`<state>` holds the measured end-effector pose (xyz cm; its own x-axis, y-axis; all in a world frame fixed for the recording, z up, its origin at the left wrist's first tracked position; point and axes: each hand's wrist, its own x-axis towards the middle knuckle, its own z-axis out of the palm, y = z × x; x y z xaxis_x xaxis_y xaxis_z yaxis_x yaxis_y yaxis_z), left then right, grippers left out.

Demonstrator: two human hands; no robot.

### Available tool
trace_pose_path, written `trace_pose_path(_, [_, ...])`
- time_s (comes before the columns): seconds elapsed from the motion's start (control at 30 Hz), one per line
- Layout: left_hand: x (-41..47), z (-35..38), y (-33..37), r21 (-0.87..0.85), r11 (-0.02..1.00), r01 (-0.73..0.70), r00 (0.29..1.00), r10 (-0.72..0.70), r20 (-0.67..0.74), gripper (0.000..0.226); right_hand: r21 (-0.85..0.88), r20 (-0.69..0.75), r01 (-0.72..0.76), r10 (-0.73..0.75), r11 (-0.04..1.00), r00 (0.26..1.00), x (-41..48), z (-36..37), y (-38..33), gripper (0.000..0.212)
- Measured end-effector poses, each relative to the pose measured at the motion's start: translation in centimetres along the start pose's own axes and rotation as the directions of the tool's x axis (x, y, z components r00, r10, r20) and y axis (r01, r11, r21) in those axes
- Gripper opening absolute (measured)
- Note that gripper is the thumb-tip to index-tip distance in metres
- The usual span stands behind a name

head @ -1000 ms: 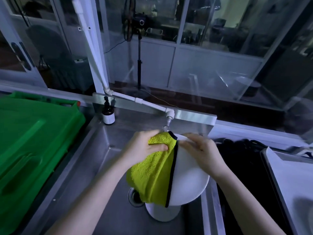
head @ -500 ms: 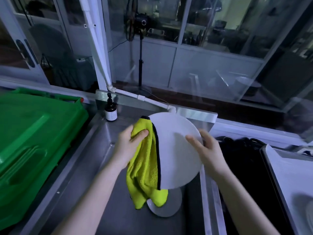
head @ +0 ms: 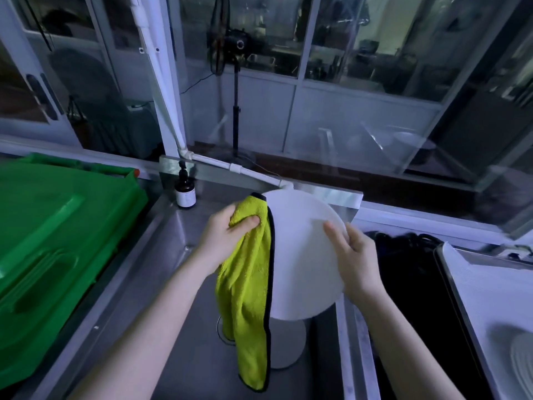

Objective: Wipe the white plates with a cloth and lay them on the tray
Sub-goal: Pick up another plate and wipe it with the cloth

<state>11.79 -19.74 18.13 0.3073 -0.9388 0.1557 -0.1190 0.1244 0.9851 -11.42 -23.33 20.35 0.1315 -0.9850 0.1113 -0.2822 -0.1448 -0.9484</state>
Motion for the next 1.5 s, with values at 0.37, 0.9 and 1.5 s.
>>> trace_pose_path(0.37, [-2.4,2.6,-0.9,-0.257,0.954,0.152,0.963,-0.202,-0.178,0.016,0.161,-0.164,-0.014,0.041,0.987,0.986,-0.3,-0.1,-1.1,0.040])
trace_pose_path(0.9, [0.1,-0.1,0.9,0.019,0.995,-0.097,0.970,0.090,0.225,0.020,-0.391,0.420,0.420,-0.248,0.819,0.873,2.9,0.0,-4.4,0.043])
trace_pose_path(1.5, [-0.1,-0.5,1.0,0.193,0.967,-0.169,0.955,0.112,0.276,0.030,-0.341,0.475,0.346,-0.158,0.874,0.866,3.5,1.8,-3.4,0.033])
